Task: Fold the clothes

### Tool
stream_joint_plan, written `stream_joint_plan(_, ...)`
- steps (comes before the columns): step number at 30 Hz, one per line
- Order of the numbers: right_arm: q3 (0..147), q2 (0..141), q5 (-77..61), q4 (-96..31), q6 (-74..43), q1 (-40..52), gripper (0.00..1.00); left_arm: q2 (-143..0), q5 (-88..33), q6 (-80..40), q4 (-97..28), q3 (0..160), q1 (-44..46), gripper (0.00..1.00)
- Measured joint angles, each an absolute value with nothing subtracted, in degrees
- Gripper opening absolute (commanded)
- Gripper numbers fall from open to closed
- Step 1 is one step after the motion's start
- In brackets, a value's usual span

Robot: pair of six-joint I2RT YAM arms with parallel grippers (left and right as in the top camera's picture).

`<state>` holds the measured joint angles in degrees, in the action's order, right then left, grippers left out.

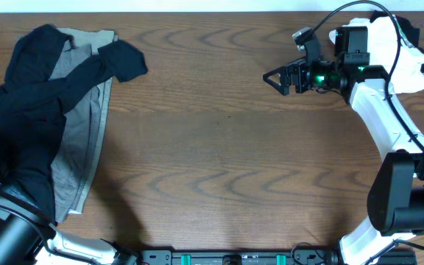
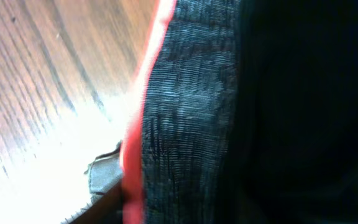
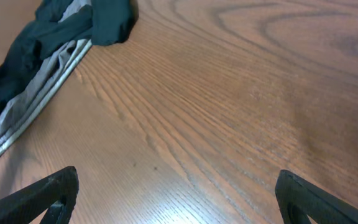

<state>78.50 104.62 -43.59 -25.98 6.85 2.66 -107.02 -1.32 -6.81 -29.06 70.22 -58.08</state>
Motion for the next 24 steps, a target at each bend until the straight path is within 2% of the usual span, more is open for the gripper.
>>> stream_joint_plan(1,78.5,104.62,-43.42,-26.04,6.85,2.66,0.99,-107.02,-1.34,-6.96,-28.84,70.22,-58.06,0.06)
stream_joint_plan(10,78.5,104.62,-41.98,-27.24,6.85,2.66,0.99,-106.06,-3.4,-10.33,-27.59,70.24,-57.25,0.06)
stream_joint_plan(12,78.5,104.62,-41.69,-27.29,6.87,2.66,0.95,-104.55,-4.34,-11.0,-26.7,70.24,-55.99,0.06)
stream_joint_plan(16,78.5,104.62,-41.39,-27.42,6.22,2.61,0.89,-98.87,-6.0,-13.08,-25.34,70.32,-51.68,0.06)
stream_joint_plan(24,78.54,104.62,-41.32,-26.63,3.97,0.73,0.85,-82.61,-14.9,-14.79,-20.01,71.53,-39.62,0.06)
